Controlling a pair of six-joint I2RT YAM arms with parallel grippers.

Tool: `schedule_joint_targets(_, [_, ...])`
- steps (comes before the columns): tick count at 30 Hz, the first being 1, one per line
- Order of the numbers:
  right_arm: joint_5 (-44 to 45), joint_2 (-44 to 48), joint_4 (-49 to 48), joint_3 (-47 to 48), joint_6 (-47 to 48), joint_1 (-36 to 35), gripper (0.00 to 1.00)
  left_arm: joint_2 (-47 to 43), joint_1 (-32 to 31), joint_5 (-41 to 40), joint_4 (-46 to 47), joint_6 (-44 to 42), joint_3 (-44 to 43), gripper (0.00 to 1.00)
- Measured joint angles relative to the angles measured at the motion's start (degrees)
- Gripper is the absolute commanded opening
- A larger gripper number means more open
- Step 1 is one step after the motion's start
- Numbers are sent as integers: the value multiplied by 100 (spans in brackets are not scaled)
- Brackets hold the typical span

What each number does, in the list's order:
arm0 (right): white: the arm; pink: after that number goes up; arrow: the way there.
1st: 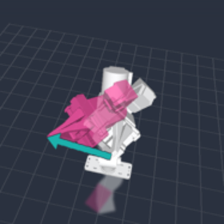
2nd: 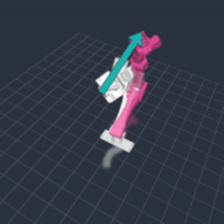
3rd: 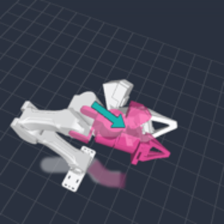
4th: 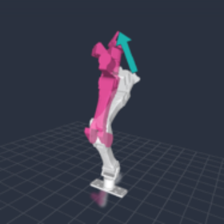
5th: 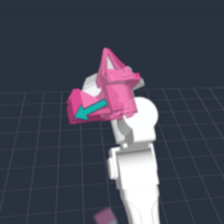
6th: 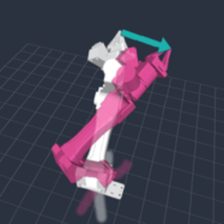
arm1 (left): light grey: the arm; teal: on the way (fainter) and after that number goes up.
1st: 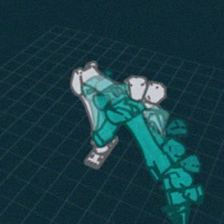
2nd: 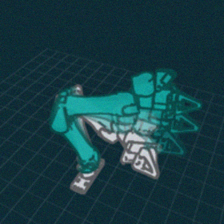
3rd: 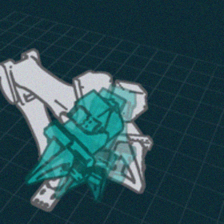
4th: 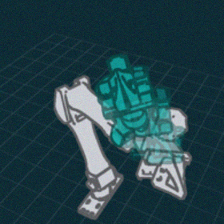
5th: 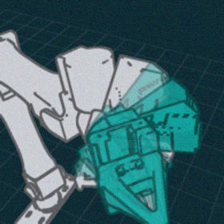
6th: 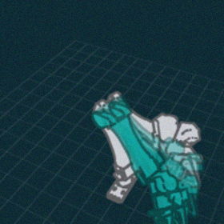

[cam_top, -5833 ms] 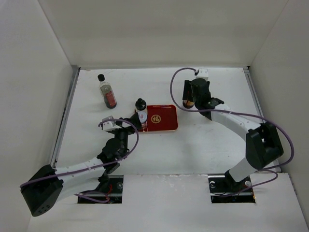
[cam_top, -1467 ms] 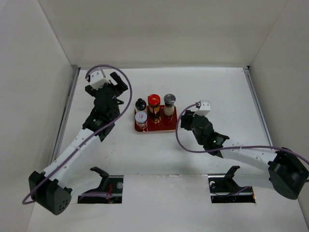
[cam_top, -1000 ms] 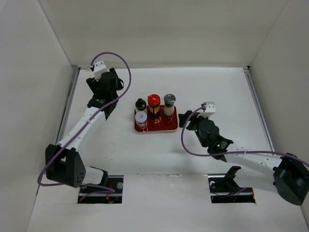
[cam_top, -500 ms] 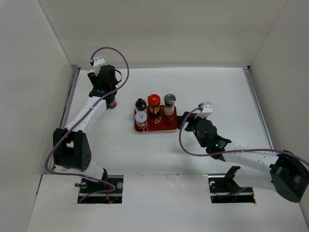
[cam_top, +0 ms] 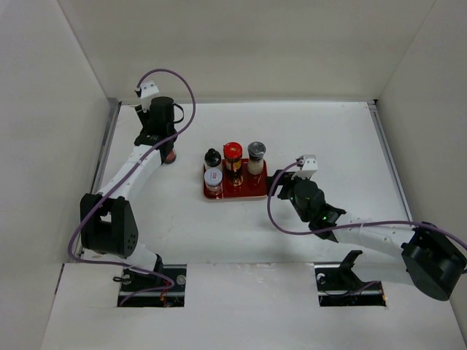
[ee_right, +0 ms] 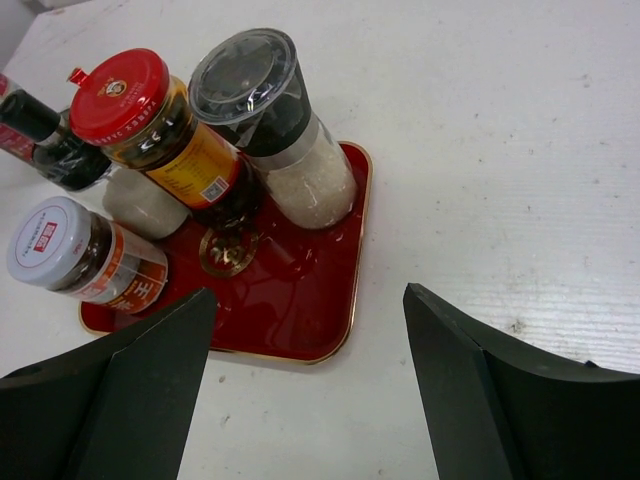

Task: Organize the condiment bottles

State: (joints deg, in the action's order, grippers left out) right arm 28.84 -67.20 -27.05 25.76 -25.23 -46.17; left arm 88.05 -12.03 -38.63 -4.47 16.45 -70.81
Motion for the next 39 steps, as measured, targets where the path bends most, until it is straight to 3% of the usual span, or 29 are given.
schedule_joint_targets(5, [-20, 0, -46, 0, -2, 0, 82, -52, -162, -186, -28, -138, 2, 9])
schedule_joint_targets(9, [-24, 0, -46, 0, -7, 0, 91, -378, -573, -337, -227, -459, -2, 9])
schedule_joint_targets(13, [-24, 11, -48, 0, -9, 37, 100, -907, -1104, -435, -372, -730, -313, 9])
schedule_joint_targets(22, [33, 463, -52, -260, -389, 787, 100, -1661, -2811, -798, -186, -1270, -1458, 9])
schedule_joint_targets(30, [118, 1064, 66, -601, -1034, 1569, 100, -1416, -4306, -1038, 74, -1659, -1696, 10])
schedule_joint_targets(39, [114, 1062, 122, -605, -1257, 1615, 100, -691, -4972, -1012, 844, -1705, -1056, 10])
